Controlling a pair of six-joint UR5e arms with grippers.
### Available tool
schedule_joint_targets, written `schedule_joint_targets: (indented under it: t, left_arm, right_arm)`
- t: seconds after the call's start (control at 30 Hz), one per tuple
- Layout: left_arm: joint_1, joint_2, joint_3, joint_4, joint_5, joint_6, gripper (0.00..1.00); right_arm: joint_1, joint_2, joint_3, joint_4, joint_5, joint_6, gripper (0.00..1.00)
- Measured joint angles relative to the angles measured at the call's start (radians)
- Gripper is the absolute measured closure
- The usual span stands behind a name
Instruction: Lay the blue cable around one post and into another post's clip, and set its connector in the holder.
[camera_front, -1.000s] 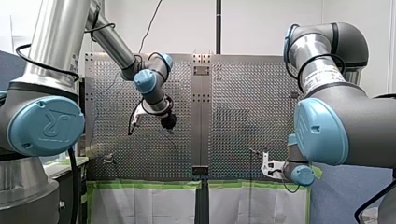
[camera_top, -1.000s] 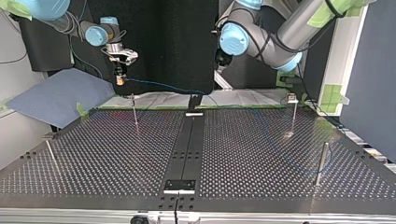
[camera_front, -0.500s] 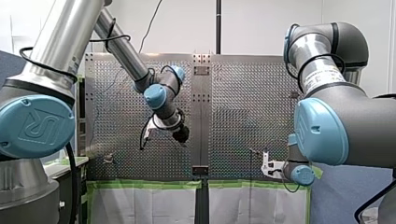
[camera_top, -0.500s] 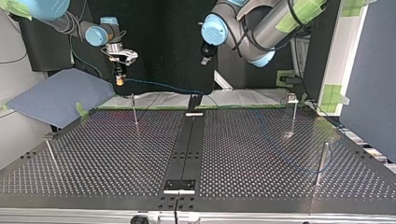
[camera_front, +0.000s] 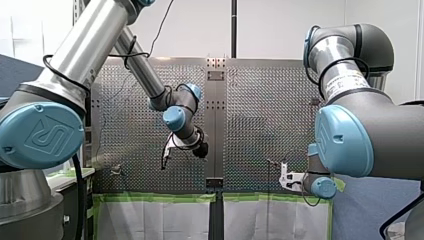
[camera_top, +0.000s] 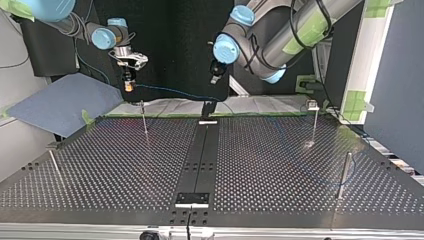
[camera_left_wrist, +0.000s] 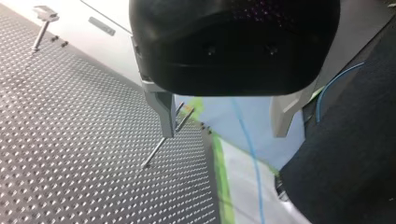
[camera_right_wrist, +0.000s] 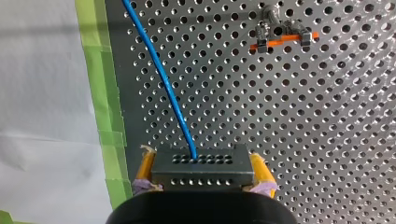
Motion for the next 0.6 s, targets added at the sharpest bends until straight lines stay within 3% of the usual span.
schedule_joint_targets:
  t: [0.6]
  left_arm:
    - [0.024,-0.158,0.123,0.158,0.043,0.001,0.01]
  right_arm:
    - [0.000,0.000,0.000,-0.004,0.001,0.003,1.00]
